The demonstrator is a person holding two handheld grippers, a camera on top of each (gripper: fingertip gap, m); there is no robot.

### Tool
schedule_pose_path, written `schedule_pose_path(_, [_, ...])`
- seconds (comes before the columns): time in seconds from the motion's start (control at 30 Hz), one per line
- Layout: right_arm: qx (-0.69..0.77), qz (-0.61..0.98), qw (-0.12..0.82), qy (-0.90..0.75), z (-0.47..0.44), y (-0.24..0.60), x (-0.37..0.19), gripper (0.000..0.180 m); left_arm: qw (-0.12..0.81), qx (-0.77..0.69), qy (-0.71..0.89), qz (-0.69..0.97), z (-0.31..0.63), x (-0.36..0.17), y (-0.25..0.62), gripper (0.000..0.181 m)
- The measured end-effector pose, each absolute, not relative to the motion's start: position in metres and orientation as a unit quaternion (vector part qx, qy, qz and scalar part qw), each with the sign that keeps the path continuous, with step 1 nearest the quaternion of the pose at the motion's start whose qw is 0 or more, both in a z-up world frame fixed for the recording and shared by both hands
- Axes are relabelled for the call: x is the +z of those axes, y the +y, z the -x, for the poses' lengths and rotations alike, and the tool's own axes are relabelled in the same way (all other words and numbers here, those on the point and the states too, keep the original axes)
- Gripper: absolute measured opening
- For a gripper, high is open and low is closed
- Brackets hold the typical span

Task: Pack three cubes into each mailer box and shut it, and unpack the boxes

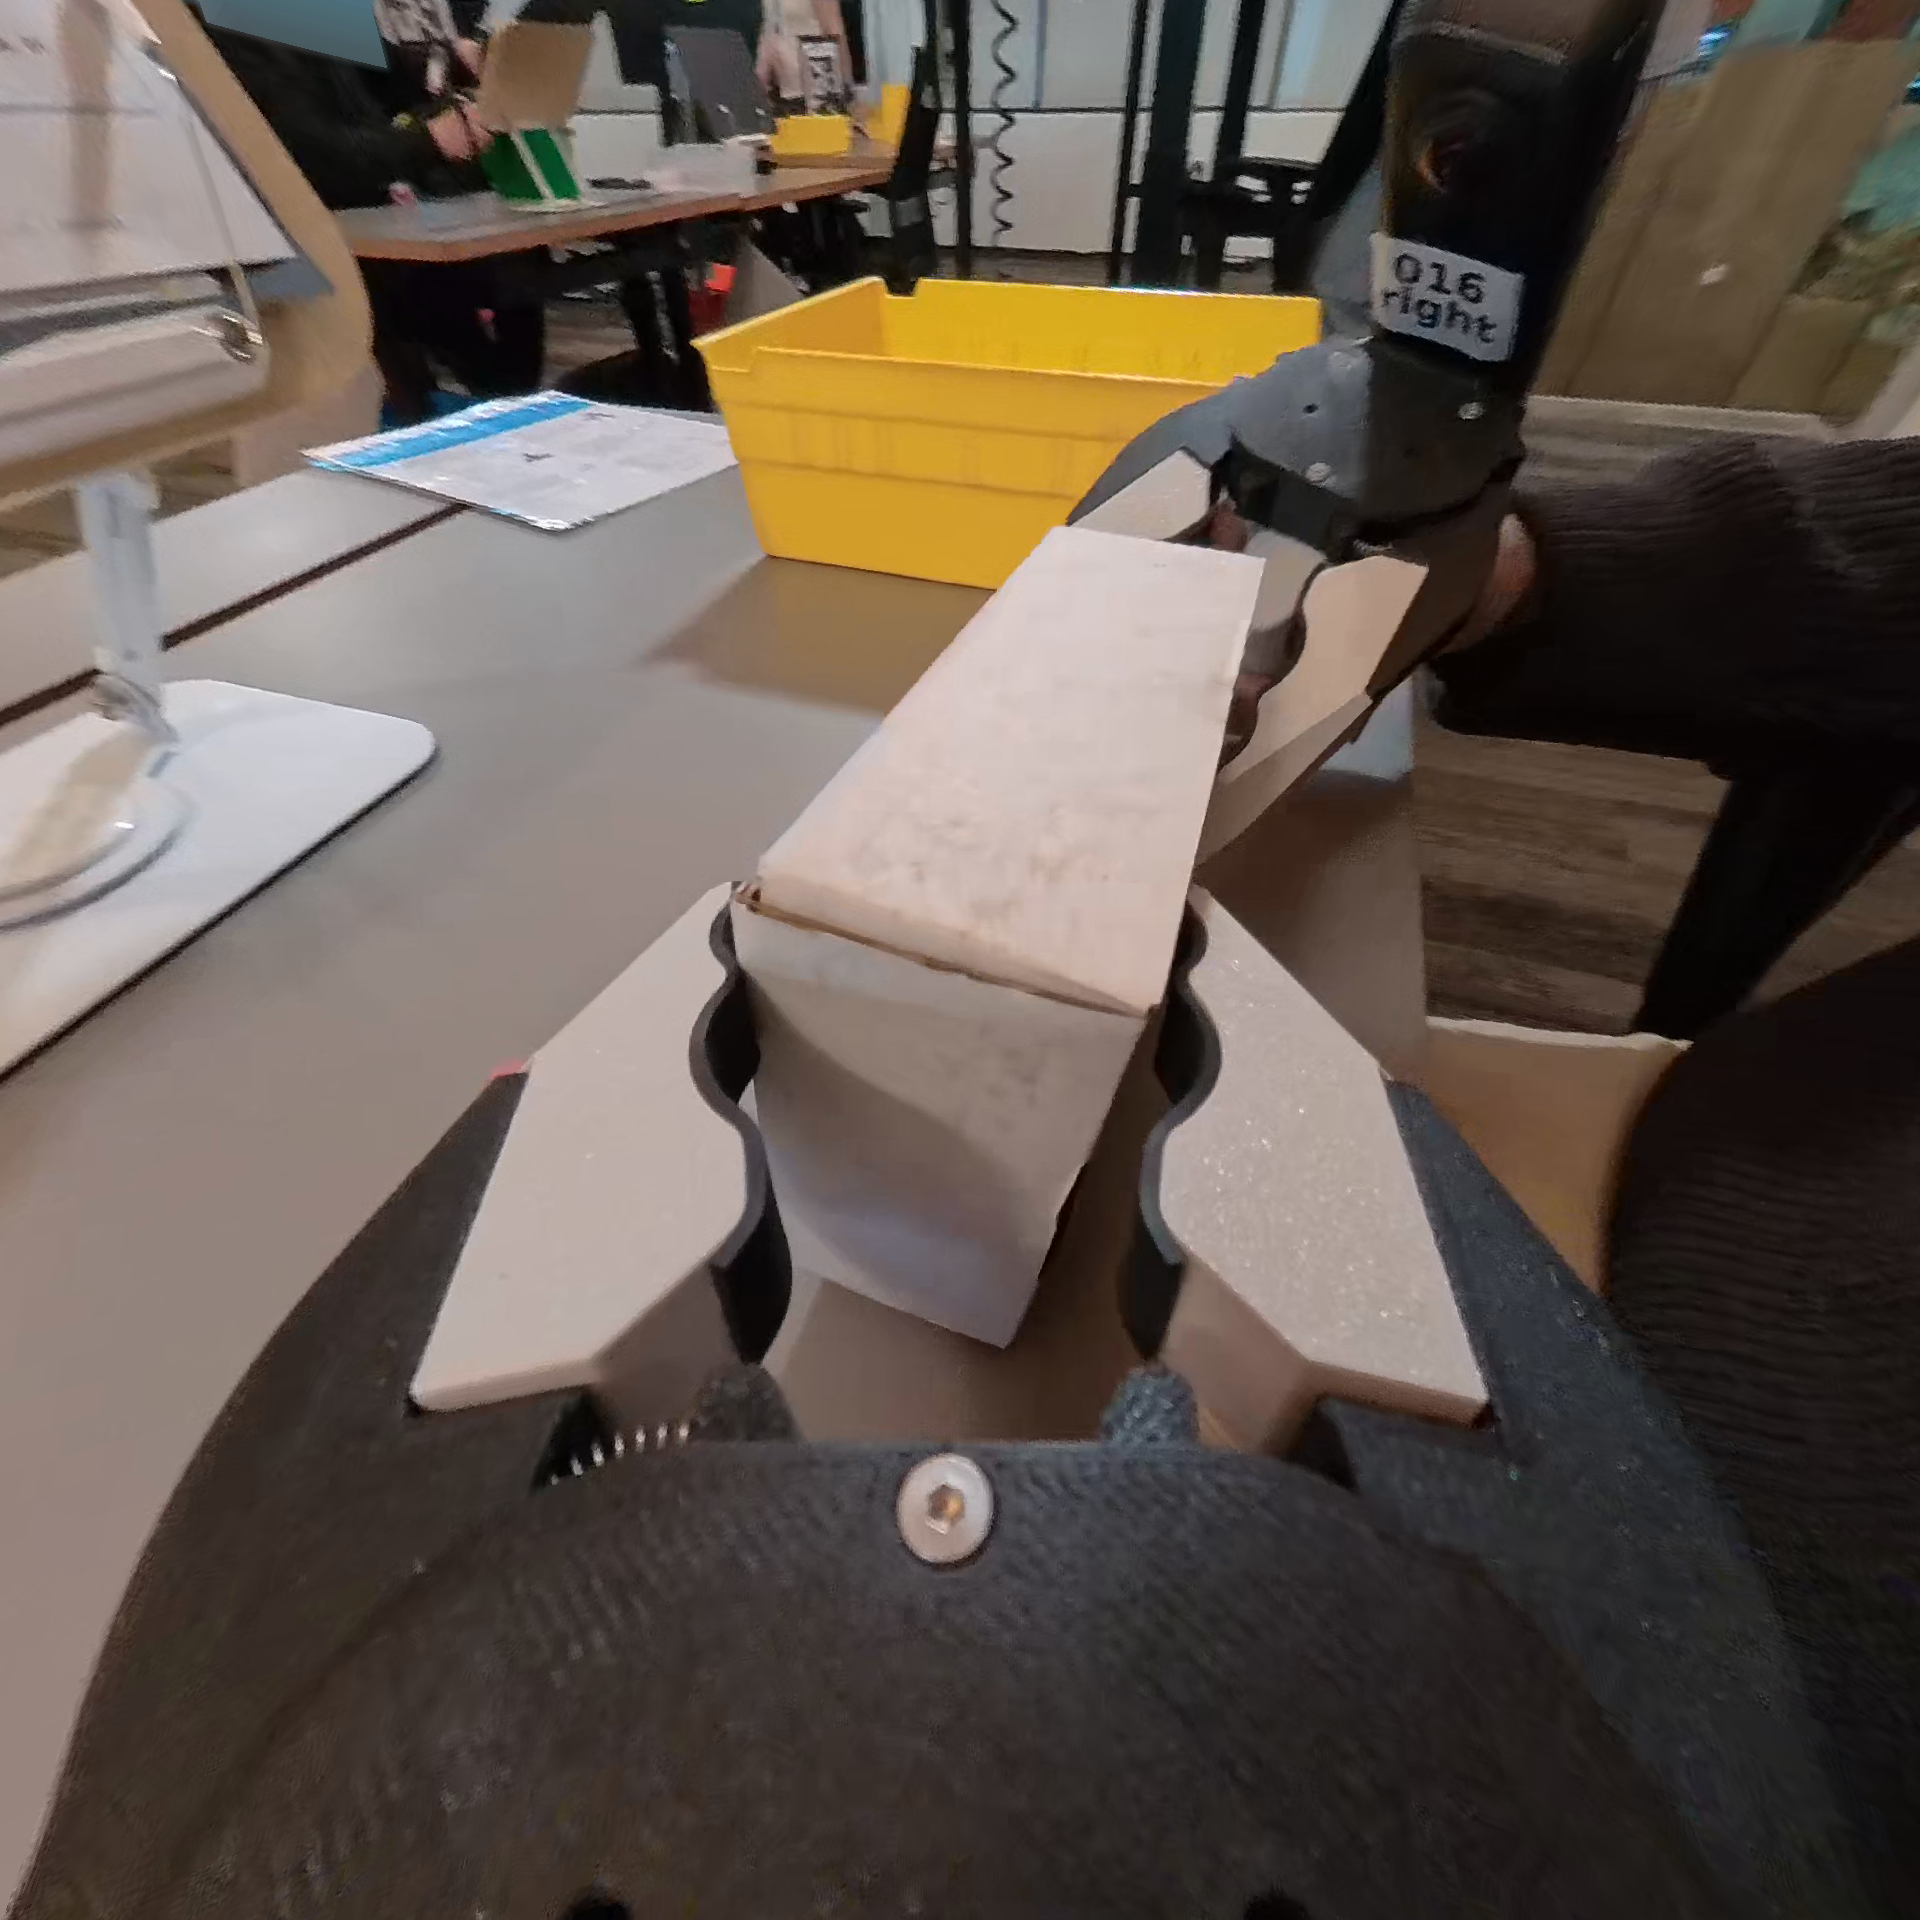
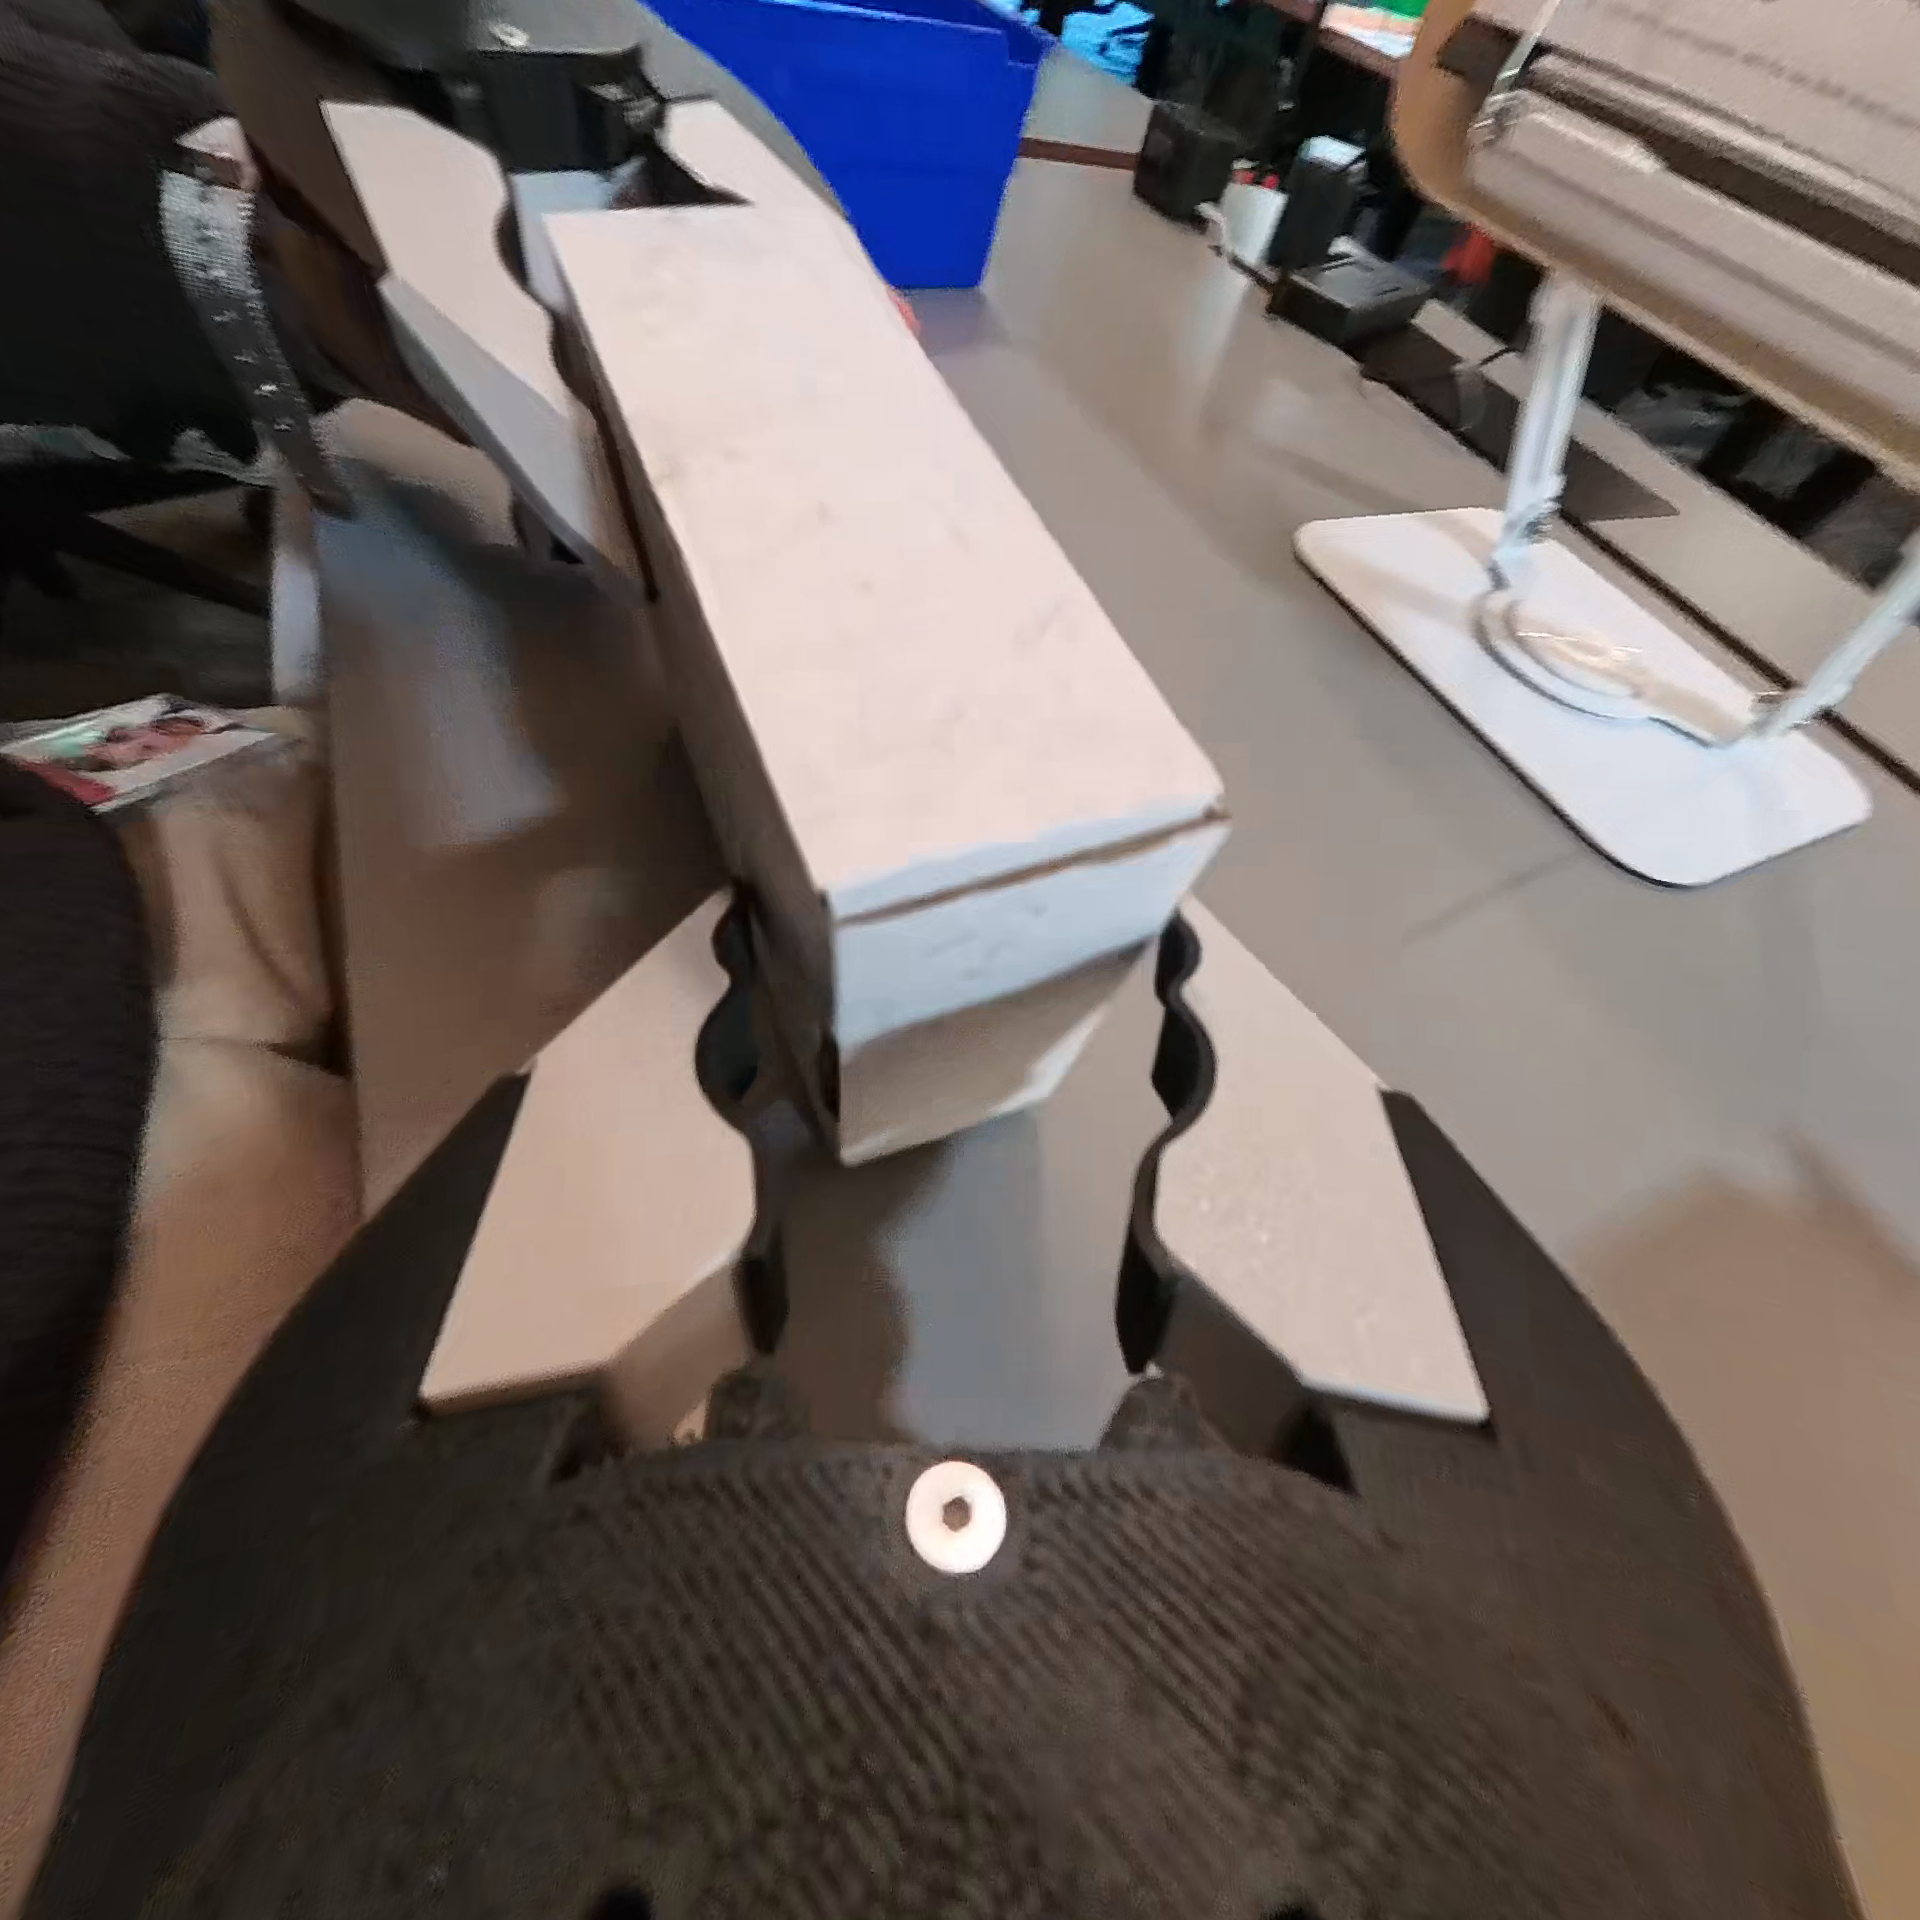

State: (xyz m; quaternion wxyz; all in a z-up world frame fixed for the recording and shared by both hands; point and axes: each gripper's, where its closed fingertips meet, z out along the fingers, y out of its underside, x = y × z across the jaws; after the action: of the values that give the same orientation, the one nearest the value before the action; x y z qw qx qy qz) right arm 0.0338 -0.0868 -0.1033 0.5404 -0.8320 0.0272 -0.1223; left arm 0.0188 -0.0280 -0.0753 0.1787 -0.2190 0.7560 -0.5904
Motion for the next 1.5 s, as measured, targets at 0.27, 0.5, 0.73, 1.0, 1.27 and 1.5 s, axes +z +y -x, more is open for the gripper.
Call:
schedule_pose_path(0.27, [-0.189, 0.789, 0.580, 0.072, -0.061, -0.104, -0.075, 0.077, 0.242, -0.573, 0.732, 0.278, -0.044, -0.072, -0.001, 0.074])
schedule_pose_path(0.5, [-0.313, 0.748, 0.585, 0.030, -0.055, -0.104, -0.041, 0.067, 0.278, -0.547, 0.737, 0.283, -0.045, -0.072, -0.007, 0.074])
schedule_pose_path(0.73, [-0.443, 0.733, 0.505, -0.104, -0.016, -0.074, -0.038, 0.064, 0.318, -0.519, 0.748, 0.265, -0.038, -0.067, -0.030, 0.073])
schedule_pose_path(1.0, [-0.510, 0.709, 0.469, -0.132, -0.010, -0.074, -0.028, 0.049, 0.342, -0.500, 0.756, 0.247, -0.032, -0.066, -0.042, 0.074])
schedule_pose_path(1.27, [-0.547, 0.700, 0.433, -0.154, -0.013, -0.078, -0.026, 0.049, 0.375, -0.476, 0.760, 0.233, -0.032, -0.066, -0.045, 0.072])
schedule_pose_path(1.5, [-0.562, 0.692, 0.420, -0.169, -0.010, -0.078, -0.025, 0.046, 0.392, -0.463, 0.763, 0.223, -0.031, -0.065, -0.045, 0.072])
